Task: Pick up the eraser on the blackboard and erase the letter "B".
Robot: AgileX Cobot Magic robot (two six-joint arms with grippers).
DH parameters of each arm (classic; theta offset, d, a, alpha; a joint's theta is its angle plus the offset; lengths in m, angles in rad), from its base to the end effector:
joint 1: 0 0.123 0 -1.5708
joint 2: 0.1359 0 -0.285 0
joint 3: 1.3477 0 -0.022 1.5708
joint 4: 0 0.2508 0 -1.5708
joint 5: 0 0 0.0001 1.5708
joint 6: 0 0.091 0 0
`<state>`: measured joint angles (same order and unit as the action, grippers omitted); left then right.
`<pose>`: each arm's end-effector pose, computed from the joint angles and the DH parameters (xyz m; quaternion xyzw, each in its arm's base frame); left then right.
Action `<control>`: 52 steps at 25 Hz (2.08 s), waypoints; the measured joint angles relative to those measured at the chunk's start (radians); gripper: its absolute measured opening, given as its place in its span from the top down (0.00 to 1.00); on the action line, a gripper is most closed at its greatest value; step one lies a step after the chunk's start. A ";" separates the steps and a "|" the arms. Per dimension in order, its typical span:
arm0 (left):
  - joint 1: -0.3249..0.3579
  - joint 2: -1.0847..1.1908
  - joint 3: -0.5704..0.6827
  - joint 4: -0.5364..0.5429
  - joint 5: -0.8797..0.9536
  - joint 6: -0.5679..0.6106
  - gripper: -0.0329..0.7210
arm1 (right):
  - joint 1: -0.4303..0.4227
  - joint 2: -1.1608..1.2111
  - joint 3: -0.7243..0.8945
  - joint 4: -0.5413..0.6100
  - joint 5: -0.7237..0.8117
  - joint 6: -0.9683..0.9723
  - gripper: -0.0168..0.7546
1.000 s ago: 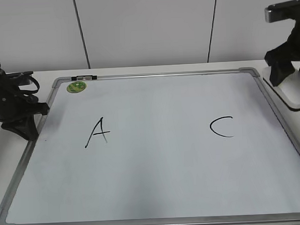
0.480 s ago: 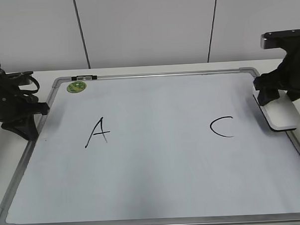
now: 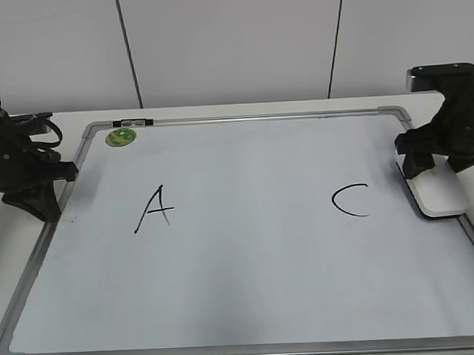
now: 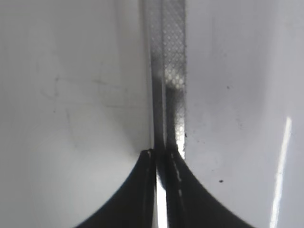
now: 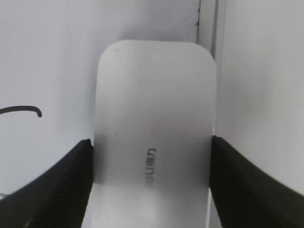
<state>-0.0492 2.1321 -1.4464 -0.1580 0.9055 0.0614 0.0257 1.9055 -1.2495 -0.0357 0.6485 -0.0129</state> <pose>0.4080 -0.0314 0.1283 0.0085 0.9974 -0.0635 0.0337 0.3837 0.0079 0.1751 -0.0311 0.9838 -0.0120 0.1759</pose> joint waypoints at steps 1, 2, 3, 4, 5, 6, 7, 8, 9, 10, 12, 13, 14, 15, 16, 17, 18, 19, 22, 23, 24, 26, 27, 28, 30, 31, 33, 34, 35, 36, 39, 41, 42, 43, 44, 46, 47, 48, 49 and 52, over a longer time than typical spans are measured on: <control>0.000 0.000 0.000 0.000 0.000 0.000 0.95 | 0.000 0.008 0.000 0.000 0.000 0.004 0.28; 0.000 0.000 0.000 0.000 0.000 0.000 0.95 | 0.000 0.012 0.000 0.000 0.000 0.007 0.28; 0.000 0.000 0.000 0.000 0.000 0.000 0.95 | 0.000 0.024 0.000 0.000 0.000 0.013 0.28; 0.000 0.000 0.000 0.000 0.000 0.000 0.95 | 0.000 0.028 0.000 0.000 -0.001 0.013 0.28; 0.000 0.000 0.000 0.000 0.000 0.000 0.95 | 0.000 0.031 0.000 0.000 -0.004 0.013 0.28; 0.000 0.000 0.000 0.000 0.000 0.000 0.95 | 0.000 0.031 0.000 0.000 -0.008 0.018 0.28; 0.000 0.000 0.000 0.000 0.000 0.000 0.95 | 0.000 0.032 0.000 0.000 -0.010 0.020 0.27; 0.000 0.000 0.000 0.000 0.000 0.000 0.95 | 0.000 0.032 0.000 0.000 -0.012 0.020 0.25; 0.000 0.000 0.000 0.000 0.000 0.000 0.95 | 0.000 0.032 0.000 0.000 -0.012 0.020 0.24; 0.000 0.000 0.000 0.000 0.000 0.000 0.95 | 0.000 0.032 0.000 0.000 -0.012 0.020 0.21; 0.000 0.000 0.000 0.000 0.000 0.000 0.94 | 0.000 0.032 0.000 0.000 -0.015 0.022 0.17; 0.000 0.000 0.000 0.000 0.000 0.000 0.93 | 0.000 0.032 0.000 0.001 -0.015 0.022 0.16; 0.000 0.000 0.000 0.000 0.000 0.004 0.91 | 0.000 0.032 0.000 0.002 -0.015 0.022 0.16; 0.000 0.000 0.000 0.000 0.000 0.006 0.88 | 0.000 0.030 0.000 0.002 -0.015 0.022 0.16; 0.000 0.000 -0.004 0.000 0.006 0.008 0.84 | 0.000 0.026 0.000 0.002 -0.015 0.022 0.15; 0.000 0.003 -0.007 0.002 0.011 0.010 0.79 | 0.000 0.013 0.000 0.002 -0.013 0.022 0.15; 0.000 0.005 -0.014 0.004 0.021 0.011 0.72 | 0.000 0.003 0.000 0.002 -0.010 0.022 0.15; 0.000 0.009 -0.022 0.004 0.029 0.013 0.65 | 0.000 -0.007 -0.002 0.002 -0.003 0.022 0.15; 0.000 0.010 -0.059 0.006 0.060 0.013 0.44 | 0.000 -0.046 -0.029 0.002 0.035 0.013 0.15; 0.000 0.010 -0.085 0.006 0.076 0.013 0.39 | 0.000 -0.057 -0.041 0.002 0.050 0.013 0.15; 0.000 0.010 -0.114 0.006 0.092 0.013 0.36 | 0.000 -0.074 -0.057 0.002 0.071 0.007 0.16; 0.000 0.000 -0.175 0.006 0.146 0.013 0.33 | 0.000 -0.107 -0.100 0.002 0.122 -0.006 0.17; 0.000 -0.009 -0.208 0.006 0.174 0.013 0.32 | 0.000 -0.123 -0.122 0.002 0.145 -0.015 0.17; 0.000 -0.023 -0.242 0.006 0.207 0.013 0.31 | 0.000 -0.141 -0.144 0.002 0.170 -0.023 0.17; 0.000 -0.055 -0.301 0.006 0.269 0.013 0.31 | 0.000 -0.185 -0.198 0.002 0.233 -0.036 0.18; 0.000 -0.079 -0.329 0.006 0.287 0.013 0.31 | 0.000 -0.204 -0.221 0.002 0.261 -0.041 0.18; 0.000 -0.123 -0.370 0.006 0.306 0.015 0.31 | 0.000 -0.257 -0.275 0.002 0.324 -0.050 0.18; 0.000 -0.151 -0.383 0.006 0.311 0.015 0.31 | 0.000 -0.283 -0.296 0.004 0.348 -0.052 0.19; 0.000 -0.179 -0.387 0.008 0.313 0.008 0.31 | 0.000 -0.305 -0.311 0.004 0.365 -0.054 0.19; 0.000 -0.209 -0.388 0.012 0.317 0.001 0.31 | 0.000 -0.328 -0.324 0.006 0.382 -0.057 0.20; 0.000 -0.298 -0.388 0.022 0.331 -0.021 0.31 | 0.000 -0.408 -0.336 0.018 0.416 -0.057 0.21; 0.000 -0.360 -0.388 0.024 0.336 -0.028 0.31 | 0.000 -0.444 -0.336 0.024 0.446 -0.059 0.21; 0.000 -0.394 -0.388 0.026 0.336 -0.032 0.31 | 0.000 -0.463 -0.336 0.026 0.462 -0.059 0.21; 0.000 -0.431 -0.386 0.026 0.336 -0.036 0.31 | 0.000 -0.479 -0.336 0.026 0.491 -0.059 0.22; 0.000 -0.462 -0.376 0.026 0.336 -0.038 0.31 | 0.000 -0.495 -0.334 0.026 0.511 -0.059 0.22; 0.000 -0.539 -0.344 0.028 0.338 -0.038 0.31 | 0.000 -0.530 -0.325 0.026 0.549 -0.063 0.22; 0.000 -0.577 -0.319 0.030 0.338 -0.038 0.31 | 0.000 -0.548 -0.317 0.026 0.556 -0.063 0.22; 0.000 -0.610 -0.291 0.032 0.340 -0.038 0.31 | 0.000 -0.570 -0.306 0.026 0.562 -0.065 0.22; 0.000 -0.646 -0.259 0.036 0.341 -0.038 0.31 | 0.000 -0.602 -0.286 0.026 0.563 -0.067 0.22; 0.000 -0.750 -0.161 0.038 0.344 -0.038 0.31 | 0.000 -0.695 -0.214 0.036 0.565 -0.067 0.22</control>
<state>-0.0492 1.3824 -1.6076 -0.1204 1.2493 0.0231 0.0257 1.2101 -1.4630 0.0000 1.2132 -0.0800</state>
